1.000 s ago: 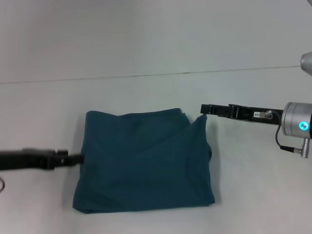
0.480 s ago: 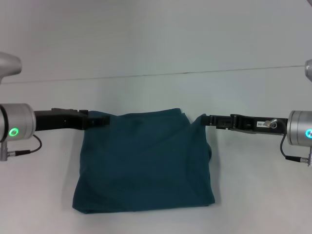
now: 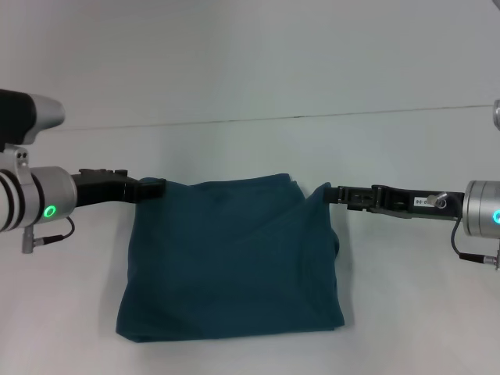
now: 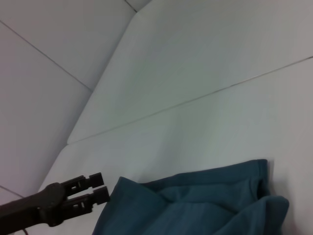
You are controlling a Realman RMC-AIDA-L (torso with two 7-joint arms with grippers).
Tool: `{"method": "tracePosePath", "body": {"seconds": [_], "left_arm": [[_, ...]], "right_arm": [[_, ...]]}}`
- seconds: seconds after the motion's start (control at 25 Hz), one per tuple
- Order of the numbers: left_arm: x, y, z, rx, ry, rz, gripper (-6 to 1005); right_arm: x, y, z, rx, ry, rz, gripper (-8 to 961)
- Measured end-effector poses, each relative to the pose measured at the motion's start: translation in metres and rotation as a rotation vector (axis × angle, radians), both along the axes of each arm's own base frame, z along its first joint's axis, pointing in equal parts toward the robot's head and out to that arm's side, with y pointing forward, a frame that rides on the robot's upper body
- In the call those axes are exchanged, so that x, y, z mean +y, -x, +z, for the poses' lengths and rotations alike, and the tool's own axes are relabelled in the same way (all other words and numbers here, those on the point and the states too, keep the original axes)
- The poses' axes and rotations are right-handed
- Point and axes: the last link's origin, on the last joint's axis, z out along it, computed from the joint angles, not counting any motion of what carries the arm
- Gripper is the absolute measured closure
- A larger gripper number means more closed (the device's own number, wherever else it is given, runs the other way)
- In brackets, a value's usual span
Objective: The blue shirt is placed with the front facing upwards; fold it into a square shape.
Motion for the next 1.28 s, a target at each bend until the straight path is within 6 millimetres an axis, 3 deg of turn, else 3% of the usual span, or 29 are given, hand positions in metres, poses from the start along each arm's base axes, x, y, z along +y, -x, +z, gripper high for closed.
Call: {"method": "tracePosePath", "body": {"seconds": [0.76, 1.28], "left_arm": [[-0.001, -0.006, -0.02, 0.058, 0.057, -0.029, 199], [0.0, -0.008, -0.022, 0.074, 0.057, -0.044, 201]], "right_arm": [[0.002, 0.0, 0.003, 0.012, -0.012, -0.018, 113], [0.003, 0.0, 0.004, 0.012, -0.016, -0.017, 114]]}}
